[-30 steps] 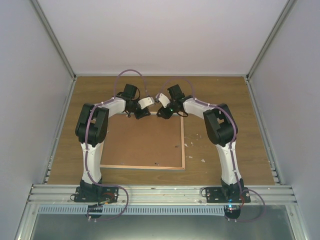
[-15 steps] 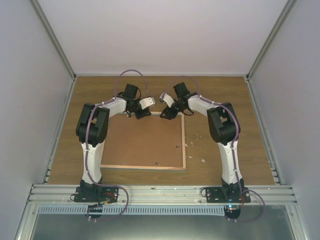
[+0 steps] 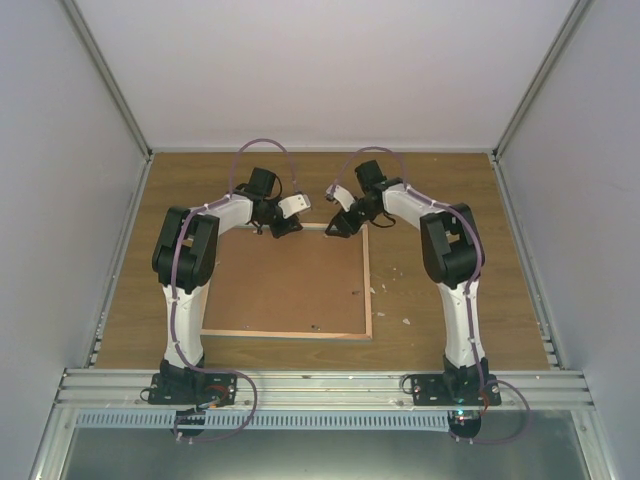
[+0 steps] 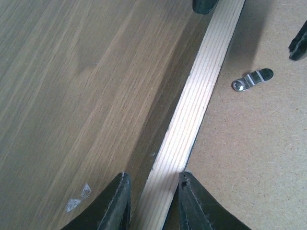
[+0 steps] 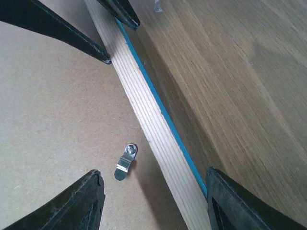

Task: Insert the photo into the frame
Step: Install the photo frame at the center of the board.

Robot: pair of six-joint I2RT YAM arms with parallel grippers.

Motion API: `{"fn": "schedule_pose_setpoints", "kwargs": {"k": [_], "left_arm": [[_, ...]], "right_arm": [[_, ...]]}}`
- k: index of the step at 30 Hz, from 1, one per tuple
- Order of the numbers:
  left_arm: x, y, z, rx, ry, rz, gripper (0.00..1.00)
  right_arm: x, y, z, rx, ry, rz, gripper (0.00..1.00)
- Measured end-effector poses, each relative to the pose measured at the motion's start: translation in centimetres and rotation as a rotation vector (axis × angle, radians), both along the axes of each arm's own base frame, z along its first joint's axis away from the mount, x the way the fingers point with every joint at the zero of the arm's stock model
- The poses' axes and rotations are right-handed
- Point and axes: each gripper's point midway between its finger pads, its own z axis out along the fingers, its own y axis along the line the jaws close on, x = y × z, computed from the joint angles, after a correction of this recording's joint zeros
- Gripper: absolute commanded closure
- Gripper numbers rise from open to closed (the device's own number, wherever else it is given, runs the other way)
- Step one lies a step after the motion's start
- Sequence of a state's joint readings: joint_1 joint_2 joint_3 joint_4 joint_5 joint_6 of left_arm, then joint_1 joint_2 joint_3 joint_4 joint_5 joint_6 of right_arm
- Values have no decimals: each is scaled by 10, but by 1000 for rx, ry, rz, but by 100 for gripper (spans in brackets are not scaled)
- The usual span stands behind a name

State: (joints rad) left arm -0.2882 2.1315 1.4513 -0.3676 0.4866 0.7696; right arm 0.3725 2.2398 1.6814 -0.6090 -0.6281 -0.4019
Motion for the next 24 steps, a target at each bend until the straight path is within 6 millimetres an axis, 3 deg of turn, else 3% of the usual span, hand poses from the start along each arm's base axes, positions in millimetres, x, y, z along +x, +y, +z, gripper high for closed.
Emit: {"fn": "schedule_pose_setpoints", "kwargs": {"k": [11,18,24], "left_arm": [[0,0,0,1,2,0,70],[0,-2,2,-18,6,0,58],[-9,-9,4,-67,25,-17,47]], "right_arm": [[4,2,-12,-108,-87,48,43],[7,0,-18,-128,-106,60,50],[8,1,-17,-112,-91,53,50]]}}
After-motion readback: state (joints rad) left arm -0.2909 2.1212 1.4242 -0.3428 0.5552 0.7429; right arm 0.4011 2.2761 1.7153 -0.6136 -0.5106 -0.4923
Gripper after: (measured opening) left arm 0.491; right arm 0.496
